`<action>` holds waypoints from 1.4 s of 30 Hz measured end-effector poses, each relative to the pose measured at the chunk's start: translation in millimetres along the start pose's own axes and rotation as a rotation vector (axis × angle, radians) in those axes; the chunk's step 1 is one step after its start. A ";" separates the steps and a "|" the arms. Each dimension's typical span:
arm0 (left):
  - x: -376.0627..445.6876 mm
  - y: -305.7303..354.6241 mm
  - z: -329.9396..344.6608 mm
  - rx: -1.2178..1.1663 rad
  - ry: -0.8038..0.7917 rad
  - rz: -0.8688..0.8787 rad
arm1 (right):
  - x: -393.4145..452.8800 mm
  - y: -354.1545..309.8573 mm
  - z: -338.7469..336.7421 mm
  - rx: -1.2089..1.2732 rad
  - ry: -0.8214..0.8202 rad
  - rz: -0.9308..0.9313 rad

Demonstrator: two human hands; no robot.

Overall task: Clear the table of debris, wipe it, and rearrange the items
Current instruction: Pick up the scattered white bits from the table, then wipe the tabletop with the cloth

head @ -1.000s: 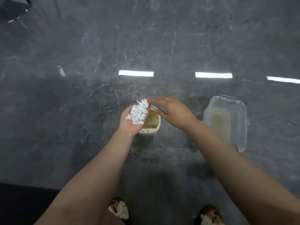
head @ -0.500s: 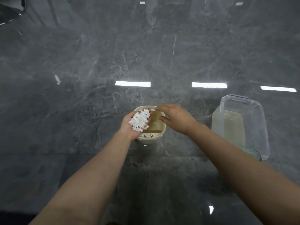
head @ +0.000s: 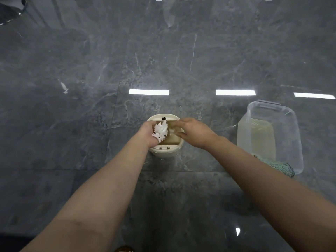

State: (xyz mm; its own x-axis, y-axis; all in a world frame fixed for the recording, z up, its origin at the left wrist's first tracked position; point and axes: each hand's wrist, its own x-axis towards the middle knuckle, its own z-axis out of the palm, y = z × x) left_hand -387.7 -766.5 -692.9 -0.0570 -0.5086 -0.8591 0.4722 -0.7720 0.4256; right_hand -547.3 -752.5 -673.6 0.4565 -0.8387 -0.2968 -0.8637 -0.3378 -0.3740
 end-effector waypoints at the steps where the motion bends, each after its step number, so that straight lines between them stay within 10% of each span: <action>1: 1.1 0.6 -1.4 0.014 0.010 -0.003 | 0.4 -0.1 0.6 0.003 -0.001 -0.007; 22: -25.4 31.4 18.9 0.425 -0.323 -0.021 | -24.5 38.7 -6.2 -0.039 0.057 0.065; 42: -18.7 -114.1 169.6 1.076 -0.501 -0.072 | -175.4 186.4 -11.5 0.243 0.063 0.659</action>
State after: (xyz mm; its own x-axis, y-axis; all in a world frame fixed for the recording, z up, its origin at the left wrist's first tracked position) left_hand -589.7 -733.6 -677.2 -0.5035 -0.3589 -0.7859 -0.5140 -0.6067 0.6064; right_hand -790.9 -673.3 -681.1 -0.1645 -0.8614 -0.4806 -0.8806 0.3477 -0.3219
